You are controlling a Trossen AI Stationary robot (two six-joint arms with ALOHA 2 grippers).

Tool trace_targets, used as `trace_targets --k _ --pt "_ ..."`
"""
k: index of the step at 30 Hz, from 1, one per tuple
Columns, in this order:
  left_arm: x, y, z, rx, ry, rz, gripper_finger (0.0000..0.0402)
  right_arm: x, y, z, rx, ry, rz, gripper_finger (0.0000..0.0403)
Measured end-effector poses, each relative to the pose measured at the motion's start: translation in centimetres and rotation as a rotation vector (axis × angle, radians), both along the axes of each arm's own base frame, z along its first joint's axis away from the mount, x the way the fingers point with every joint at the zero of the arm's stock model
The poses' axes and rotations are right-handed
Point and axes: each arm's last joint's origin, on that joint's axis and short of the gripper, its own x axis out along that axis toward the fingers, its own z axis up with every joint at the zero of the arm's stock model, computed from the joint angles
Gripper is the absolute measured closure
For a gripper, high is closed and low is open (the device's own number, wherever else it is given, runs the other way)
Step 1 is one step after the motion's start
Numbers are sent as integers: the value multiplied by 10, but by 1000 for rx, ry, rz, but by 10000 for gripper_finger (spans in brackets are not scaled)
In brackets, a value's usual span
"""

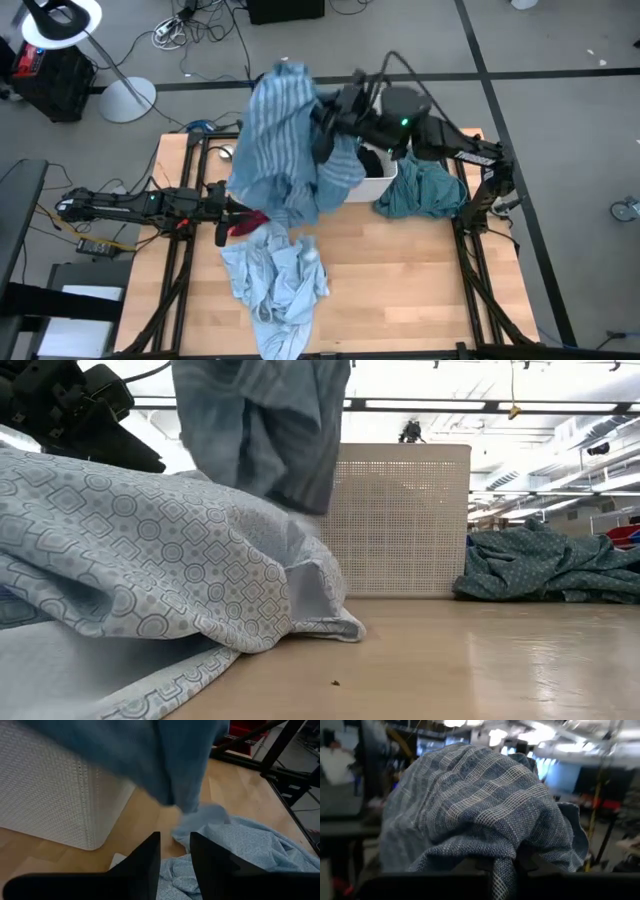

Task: Sort clothes
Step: Put the blue shirts into the laundry bin

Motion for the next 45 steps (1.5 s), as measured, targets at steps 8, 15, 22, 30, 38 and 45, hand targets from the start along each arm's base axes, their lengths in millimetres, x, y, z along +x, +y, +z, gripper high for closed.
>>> trace_targets --k 8,15,22,30,38,45 --pt "0 0 0 0 0 0 291 -16 -25 27 -65 -152 -86 386" --pt "0 0 -1 6 6 -2 291 -24 -40 39 -108 -240 -114 386" --pt "-1 0 -4 18 39 -3 291 -29 -50 46 -172 -286 -161 385" --pt "-1 0 -3 15 37 1 291 -37 -63 54 -233 -355 -227 385" --pt "-1 0 -3 15 37 1 291 -33 -79 38 -202 -171 -260 385" --pt "-1 0 -4 15 37 1 291 -29 -85 15 -104 59 -389 385"
